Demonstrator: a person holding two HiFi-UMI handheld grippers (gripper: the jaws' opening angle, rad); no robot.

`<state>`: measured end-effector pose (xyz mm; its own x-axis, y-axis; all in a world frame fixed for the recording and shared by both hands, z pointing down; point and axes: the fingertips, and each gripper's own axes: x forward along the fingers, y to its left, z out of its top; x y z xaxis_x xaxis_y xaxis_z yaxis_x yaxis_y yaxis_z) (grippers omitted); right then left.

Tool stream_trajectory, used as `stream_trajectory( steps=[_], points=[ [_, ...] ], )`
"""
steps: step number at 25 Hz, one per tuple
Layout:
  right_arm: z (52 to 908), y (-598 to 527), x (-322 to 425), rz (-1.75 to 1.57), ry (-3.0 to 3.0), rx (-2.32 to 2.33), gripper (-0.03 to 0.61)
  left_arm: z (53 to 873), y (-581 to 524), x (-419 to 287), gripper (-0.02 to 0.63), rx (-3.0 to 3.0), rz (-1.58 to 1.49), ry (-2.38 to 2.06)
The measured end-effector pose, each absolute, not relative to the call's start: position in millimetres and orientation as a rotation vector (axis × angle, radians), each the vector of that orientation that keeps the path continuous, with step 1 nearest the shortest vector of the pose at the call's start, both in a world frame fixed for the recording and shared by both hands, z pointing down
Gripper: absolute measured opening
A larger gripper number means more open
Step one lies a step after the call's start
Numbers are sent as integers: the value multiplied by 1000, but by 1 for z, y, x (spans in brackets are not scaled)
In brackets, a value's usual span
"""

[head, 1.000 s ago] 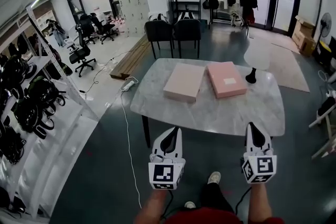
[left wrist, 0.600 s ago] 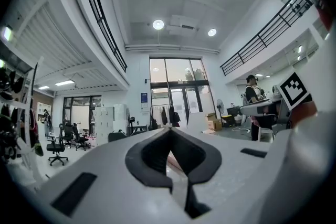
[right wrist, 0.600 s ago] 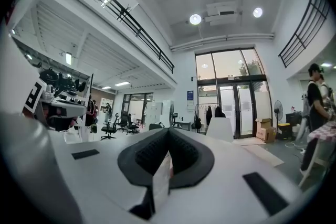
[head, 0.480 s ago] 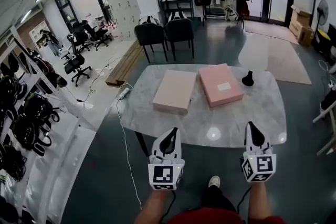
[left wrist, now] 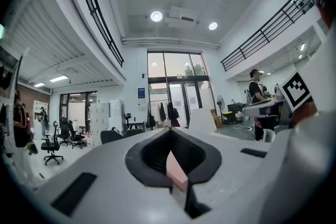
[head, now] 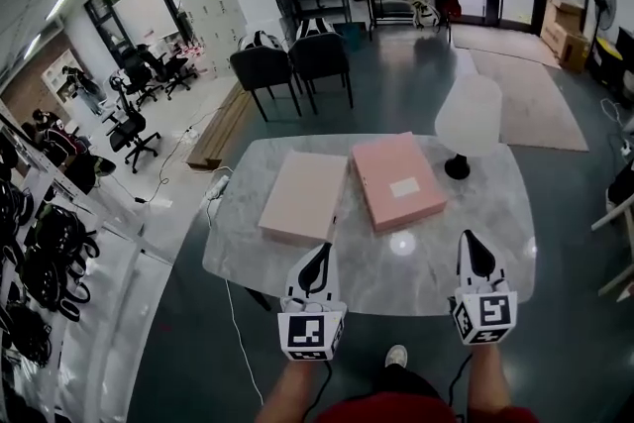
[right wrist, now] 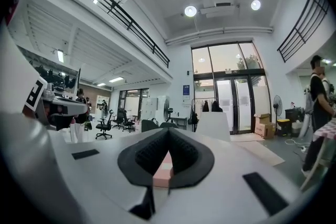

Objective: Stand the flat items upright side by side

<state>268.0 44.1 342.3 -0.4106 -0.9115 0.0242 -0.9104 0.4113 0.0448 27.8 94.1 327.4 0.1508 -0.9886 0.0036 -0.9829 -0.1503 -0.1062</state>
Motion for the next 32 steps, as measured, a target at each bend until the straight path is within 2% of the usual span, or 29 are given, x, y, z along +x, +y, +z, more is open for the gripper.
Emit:
stream_trajectory(
  steps=[9,16,32],
  points=[
    [348,-51,307,26,-2616,1678,-2,330,0,68,4,-2324,-173,2000],
    [355,-97,313,42,-2640,1651,-2,336,-40,72,4,-2298,-198,2030],
    [387,-217,258,54,-2574,1559,-2,388,-167,30,4,-2395,-225,2067]
  ],
)
